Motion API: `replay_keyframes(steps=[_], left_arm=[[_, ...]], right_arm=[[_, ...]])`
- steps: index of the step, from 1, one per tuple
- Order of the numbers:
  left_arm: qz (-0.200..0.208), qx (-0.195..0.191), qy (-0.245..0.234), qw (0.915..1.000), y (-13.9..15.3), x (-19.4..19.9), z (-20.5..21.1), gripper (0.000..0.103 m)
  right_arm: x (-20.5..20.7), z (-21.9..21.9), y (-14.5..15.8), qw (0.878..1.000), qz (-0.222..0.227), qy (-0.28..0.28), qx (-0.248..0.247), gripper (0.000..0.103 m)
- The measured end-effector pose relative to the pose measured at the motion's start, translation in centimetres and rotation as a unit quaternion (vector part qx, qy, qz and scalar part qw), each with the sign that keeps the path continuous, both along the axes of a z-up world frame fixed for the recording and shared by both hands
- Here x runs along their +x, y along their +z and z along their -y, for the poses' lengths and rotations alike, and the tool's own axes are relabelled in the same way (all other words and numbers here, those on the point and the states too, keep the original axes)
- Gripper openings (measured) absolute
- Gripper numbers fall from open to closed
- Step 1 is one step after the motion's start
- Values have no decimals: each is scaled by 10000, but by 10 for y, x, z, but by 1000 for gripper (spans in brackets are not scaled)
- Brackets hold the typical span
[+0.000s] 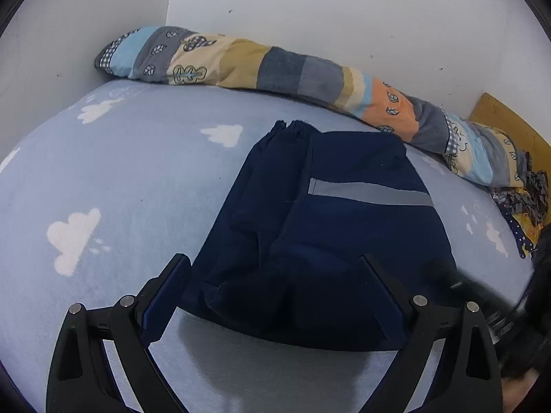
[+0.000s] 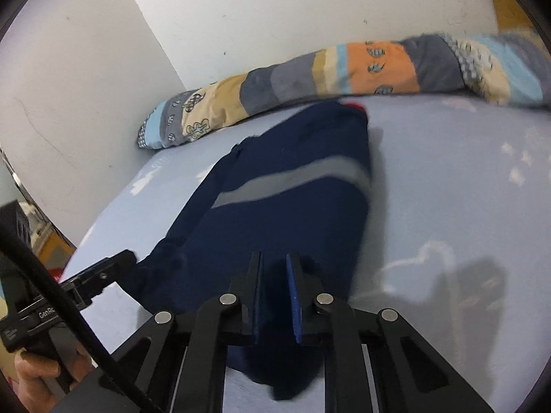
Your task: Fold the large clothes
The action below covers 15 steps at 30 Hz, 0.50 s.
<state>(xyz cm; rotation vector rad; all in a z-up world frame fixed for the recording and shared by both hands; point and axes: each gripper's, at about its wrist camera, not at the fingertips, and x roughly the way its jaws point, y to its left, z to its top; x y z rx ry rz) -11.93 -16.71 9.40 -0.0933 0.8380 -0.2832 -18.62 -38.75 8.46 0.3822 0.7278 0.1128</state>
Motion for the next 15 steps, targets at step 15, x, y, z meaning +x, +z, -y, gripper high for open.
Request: replay_keyframes(steps=[15], left_arm=[[69, 43, -7, 10000, -15, 8, 3, 96]], right_arm=[[81, 0, 10, 9978, -351, 561, -74, 9]])
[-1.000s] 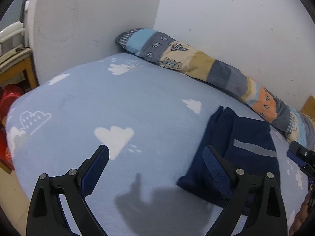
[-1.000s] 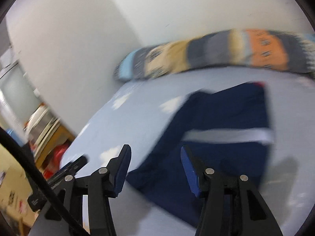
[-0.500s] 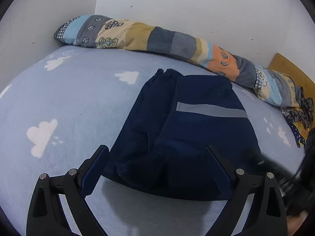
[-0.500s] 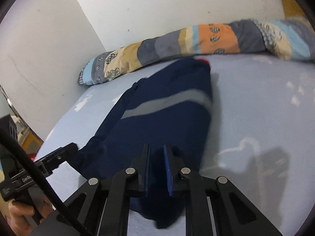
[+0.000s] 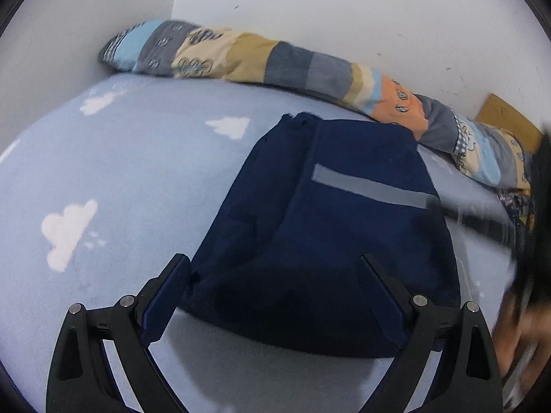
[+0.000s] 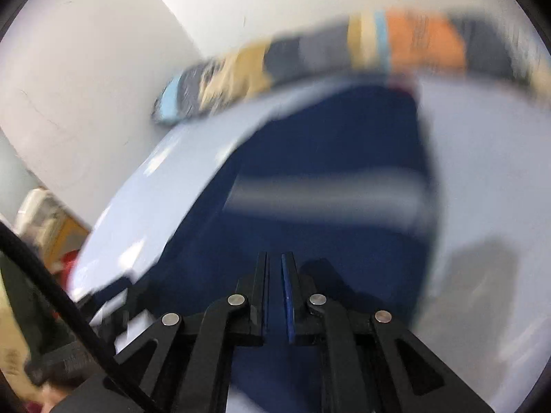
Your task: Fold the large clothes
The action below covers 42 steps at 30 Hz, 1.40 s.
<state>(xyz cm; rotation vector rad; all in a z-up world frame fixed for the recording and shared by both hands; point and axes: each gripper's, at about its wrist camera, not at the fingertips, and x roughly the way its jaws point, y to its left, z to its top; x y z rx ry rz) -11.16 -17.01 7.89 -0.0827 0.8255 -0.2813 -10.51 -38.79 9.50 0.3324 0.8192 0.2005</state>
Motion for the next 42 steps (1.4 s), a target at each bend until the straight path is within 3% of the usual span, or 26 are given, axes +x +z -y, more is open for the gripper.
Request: replay_keyframes(steps=[2, 5, 8, 10, 12, 17, 19, 21, 23, 24, 28, 31, 34, 37, 40, 41, 42], left_arm=[[68, 56, -79, 9999, -1, 2, 8, 96], [106, 463, -146, 9988, -8, 7, 17, 96], [-358, 818, -57, 9960, -29, 20, 15, 96], [-514, 633, -20, 9967, -36, 26, 7, 98], [-617, 481, 0, 9969, -38, 29, 2, 98], [-251, 396, 124, 9988, -24, 28, -8, 98], [-122, 30, 189, 9997, -14, 31, -21, 98], [-232, -386, 324, 9985, -12, 38, -37, 101], [-672, -940, 436, 9923, -21, 50, -55, 101], [-926, -1225, 474, 9870, -29, 56, -64, 101], [-1733, -1886, 390, 9658, -58, 69, -74, 101], [-1757, -1967, 296, 9641, -62, 73, -73, 102], [-1784, -2160, 194, 9597, -67, 73, -72, 102], [-1699, -2033, 150, 9641, -69, 73, -65, 102], [-1552, -1855, -32, 9703, -67, 74, -48, 99], [-1459, -1637, -160, 9755, -64, 72, -36, 89], [-1410, -1380, -186, 9802, -60, 68, -29, 73]], right_arm=[[33, 21, 12, 9994, 69, -308, -117, 9], [78, 38, 10, 9960, 50, -679, -585, 9], [121, 43, -12, 9915, -231, -829, -973, 9], [138, 42, -31, 9881, -523, -783, -1213, 9], [159, 38, -66, 9844, -1230, -475, -1167, 10], [165, 27, -60, 9795, -1302, -223, -1523, 9], [149, 38, -45, 9918, -993, -16, -806, 14], [118, 59, -27, 9976, -651, -24, -241, 50], [83, 84, -17, 9992, -379, 4, 98, 73], [68, 96, -18, 9991, -390, -30, 191, 76], [20, 146, -44, 9888, -809, -115, 1252, 76], [8, 148, -73, 9767, -1207, 7, 1773, 76], [9, 133, -93, 9677, -1309, 238, 2141, 76], [20, 123, -95, 9627, -1150, 314, 2428, 77], [39, 97, -94, 9737, -1018, 397, 2001, 77], [43, 88, -91, 9787, -969, 426, 1759, 72], [46, 83, -88, 9823, -978, 412, 1542, 58]])
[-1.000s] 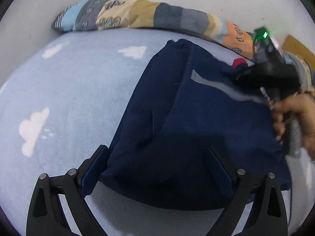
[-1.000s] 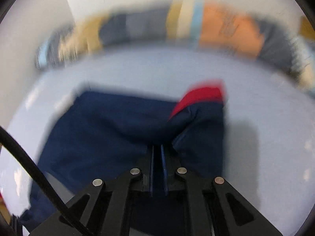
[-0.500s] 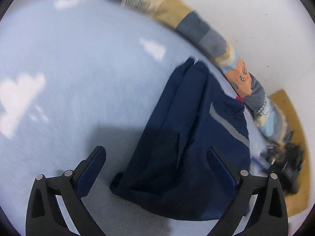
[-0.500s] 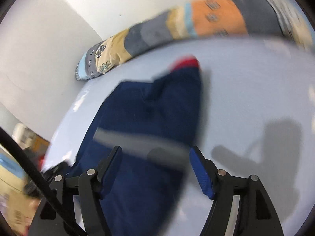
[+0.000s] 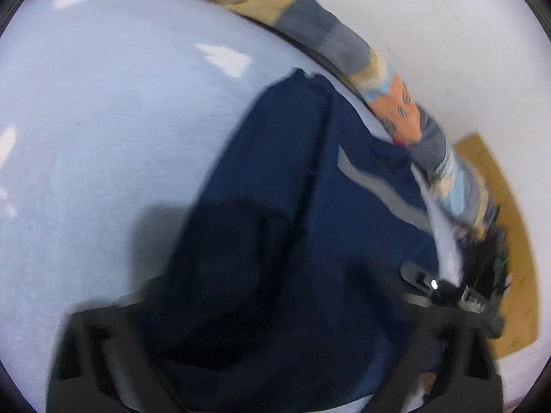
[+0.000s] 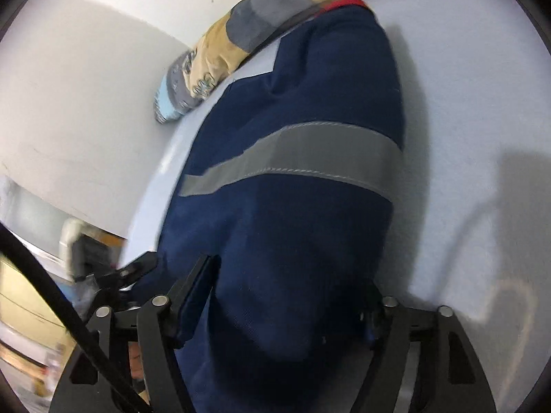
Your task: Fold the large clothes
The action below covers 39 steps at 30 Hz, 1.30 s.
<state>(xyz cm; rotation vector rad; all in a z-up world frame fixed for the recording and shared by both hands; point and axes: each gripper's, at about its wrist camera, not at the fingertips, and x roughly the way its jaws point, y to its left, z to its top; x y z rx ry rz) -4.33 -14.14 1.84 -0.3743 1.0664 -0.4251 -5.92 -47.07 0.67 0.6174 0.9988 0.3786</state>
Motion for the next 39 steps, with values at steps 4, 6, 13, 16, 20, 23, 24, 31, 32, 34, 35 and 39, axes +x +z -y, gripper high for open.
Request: replay_keyframes(steps=[4, 6, 13, 16, 20, 23, 24, 31, 32, 34, 35, 39], left_arm=[[135, 272, -91, 9995, 16, -12, 16, 52], [109, 289, -248, 9992, 22, -24, 25, 47], [-155, 470, -1069, 9930, 33, -112, 84, 44], [-438, 309, -1263, 9905, 18, -154, 105, 46], [137, 901, -1380, 9862, 21, -190, 122, 58], [635, 1059, -1249, 9844, 40, -199, 111, 58], [818, 1017, -1179, 9844, 47, -201, 105, 58], [1884, 1020, -1892, 9583, 72, -237, 120, 58], [1860, 1059, -2091, 9542, 67, -241, 124, 57], [1726, 1342, -2356, 9469, 53, -238, 140, 53], [1650, 1563, -2409, 9436, 45, -234, 150, 53], [1197, 1710, -2338, 9496, 23, -217, 151, 55]], right_arm=[[-9, -2, 15, 9978, 60, 72, -656, 40], [-18, 0, 26, 9959, 60, 78, -896, 39], [-112, 27, 57, 9932, -234, 205, -1119, 39], [-176, 39, 55, 9926, -465, 167, -1107, 40], [-208, 87, 27, 9866, -1105, -245, -1177, 57], [-223, 113, 53, 9871, -824, -766, -1142, 58], [-234, 120, 64, 9855, -655, -950, -1247, 58], [-302, 67, 84, 9815, 159, -827, -1719, 14], [-309, 55, 78, 9793, 130, -789, -1859, 13], [-313, 40, 69, 9787, 128, -693, -1930, 11], [-314, 35, 62, 9793, 59, -662, -1912, 11], [-305, 34, 27, 9819, -477, -660, -1708, 7]])
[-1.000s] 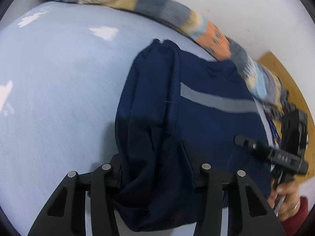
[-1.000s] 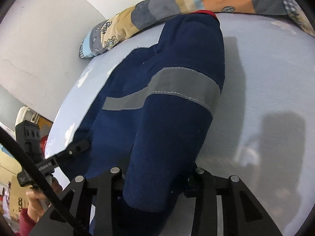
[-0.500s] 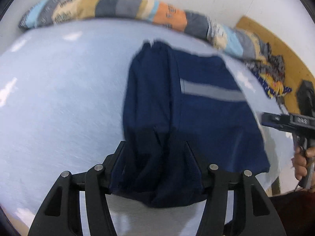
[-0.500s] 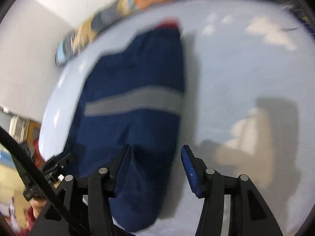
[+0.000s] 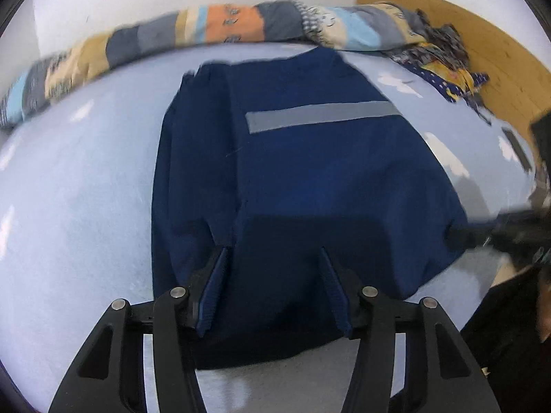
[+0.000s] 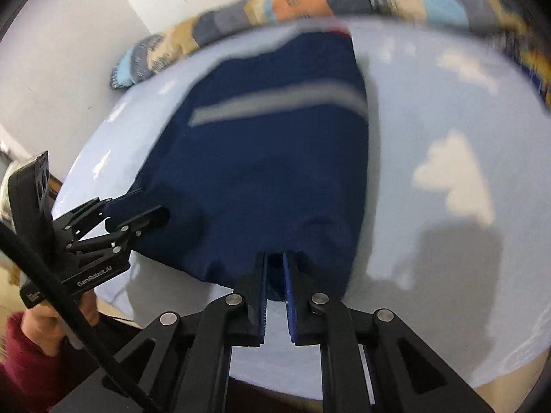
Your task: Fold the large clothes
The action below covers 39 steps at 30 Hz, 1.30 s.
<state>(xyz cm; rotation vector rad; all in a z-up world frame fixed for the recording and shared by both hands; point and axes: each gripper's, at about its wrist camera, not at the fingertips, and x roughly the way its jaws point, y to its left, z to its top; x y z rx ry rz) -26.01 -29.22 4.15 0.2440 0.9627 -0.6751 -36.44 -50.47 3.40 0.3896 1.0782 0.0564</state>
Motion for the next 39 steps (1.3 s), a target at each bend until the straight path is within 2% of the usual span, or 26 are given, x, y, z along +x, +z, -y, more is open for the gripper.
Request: replay_keyframes(steps=[2, 6, 10, 12, 14, 15, 17, 21, 23, 25, 28, 30, 31, 32, 33, 34, 37, 39], left_arm=[[-21, 25, 9, 10000, -2, 3, 3, 55], [151, 197, -57, 9997, -7, -2, 15, 55], [134, -40, 11, 9999, 1, -1, 10, 55], [229, -268, 10, 9994, 14, -2, 6, 55], [439, -499, 78, 9978, 28, 3, 8, 60], [591, -606, 108, 9964, 37, 8, 12, 66], [755, -568, 183, 9954, 45, 22, 23, 68], [763, -466, 333, 9954, 40, 67, 50, 68], [564, -550, 370, 9962, 30, 91, 60, 68], [396, -302, 533, 9973, 12, 105, 66, 68], [203, -155, 597, 9979, -9, 109, 67, 68], [338, -182, 579, 9976, -13, 106, 65, 68], [410, -165, 559, 9975, -14, 104, 65, 68], [495, -141, 548, 9972, -14, 102, 65, 68], [531, -167, 548, 9969, -13, 101, 64, 68], [547, -276, 553, 9966, -10, 100, 62, 68], [500, -564, 751, 9943, 0, 101, 50, 68], [451, -730, 885, 9924, 5, 102, 43, 68]], right_arm=[[7, 4, -16, 9997, -240, -42, 29, 0], [13, -1, -21, 9996, -292, 14, -64, 0], [15, 5, -15, 9991, -366, 90, 204, 0], [17, 7, 2, 9993, -65, 191, 325, 4], [23, 9, 27, 9992, 335, 209, 74, 8], [28, 10, 35, 9987, 454, 184, -121, 18], [51, 18, 49, 9969, 567, 60, -544, 30], [109, 47, 51, 9956, 571, -189, -713, 30], [142, 62, 46, 9955, 552, -289, -720, 30], [174, 77, 37, 9962, 448, -392, -641, 30], [213, 95, 22, 9977, 99, -523, -419, 25], [238, 102, 17, 9966, 14, -613, -541, 23], [249, 104, 14, 9944, -46, -658, -821, 23], [259, 108, 8, 9937, -188, -687, -867, 24], [264, 113, 3, 9944, -317, -747, -672, 25], [265, 115, 7, 9944, -290, -837, -583, 25], [265, 85, 40, 9928, 308, -505, -1046, 25], [268, 65, 48, 9952, 565, -260, -759, 26]])
